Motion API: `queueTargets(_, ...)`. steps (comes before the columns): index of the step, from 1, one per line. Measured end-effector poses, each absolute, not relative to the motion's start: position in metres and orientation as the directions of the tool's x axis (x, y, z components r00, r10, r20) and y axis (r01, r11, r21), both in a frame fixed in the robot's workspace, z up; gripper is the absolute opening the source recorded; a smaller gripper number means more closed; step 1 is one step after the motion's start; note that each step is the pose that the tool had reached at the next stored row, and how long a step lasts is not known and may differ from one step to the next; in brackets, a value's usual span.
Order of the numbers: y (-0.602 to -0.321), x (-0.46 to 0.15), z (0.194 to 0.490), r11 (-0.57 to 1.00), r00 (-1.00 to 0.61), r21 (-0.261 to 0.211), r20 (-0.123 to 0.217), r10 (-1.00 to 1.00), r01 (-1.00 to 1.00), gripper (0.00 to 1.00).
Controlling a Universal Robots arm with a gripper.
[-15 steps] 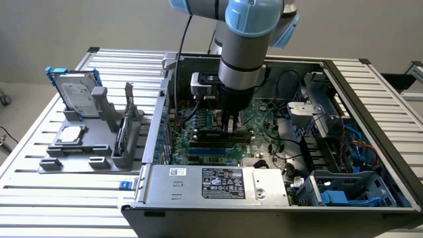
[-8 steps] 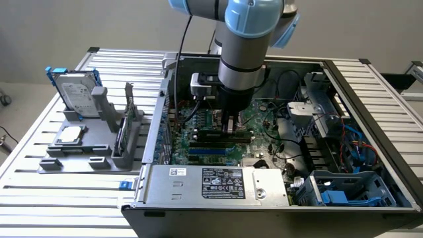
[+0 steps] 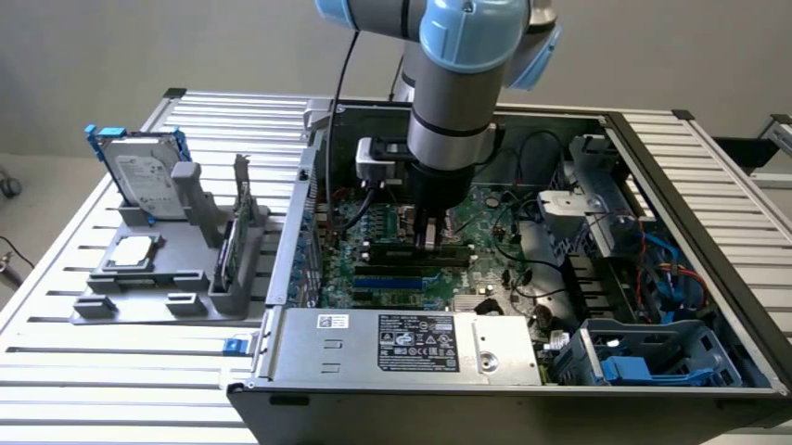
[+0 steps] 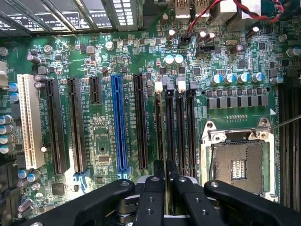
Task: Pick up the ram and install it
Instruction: 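Insert the ram into the slot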
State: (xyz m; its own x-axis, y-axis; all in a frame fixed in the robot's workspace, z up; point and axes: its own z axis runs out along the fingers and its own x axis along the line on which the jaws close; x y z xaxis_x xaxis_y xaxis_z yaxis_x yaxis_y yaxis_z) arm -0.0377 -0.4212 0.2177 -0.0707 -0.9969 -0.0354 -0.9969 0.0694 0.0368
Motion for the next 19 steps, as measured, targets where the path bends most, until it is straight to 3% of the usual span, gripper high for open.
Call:
queueTargets(2,-0.421,-0.038,0.217,0.070,-0.071,0.037,-0.035,-0.997,-0.997,0.15)
queueTargets(5,-0.421,-0.038,0.217,0.069,-0.071,0.038,-0.035,-0.997,-0.997,0.29)
queueTargets(16,-0.421,-0.038,0.249,0.069,-0.071,0.046,-0.036,-0.997,-0.997,0.29)
queueTargets(18,-0.421,-0.038,0.249,0.069,-0.071,0.047,-0.036,-0.997,-0.997,0.26)
queueTargets(19,-0.421,-0.038,0.249,0.069,-0.071,0.047,-0.036,-0.997,-0.996,0.20)
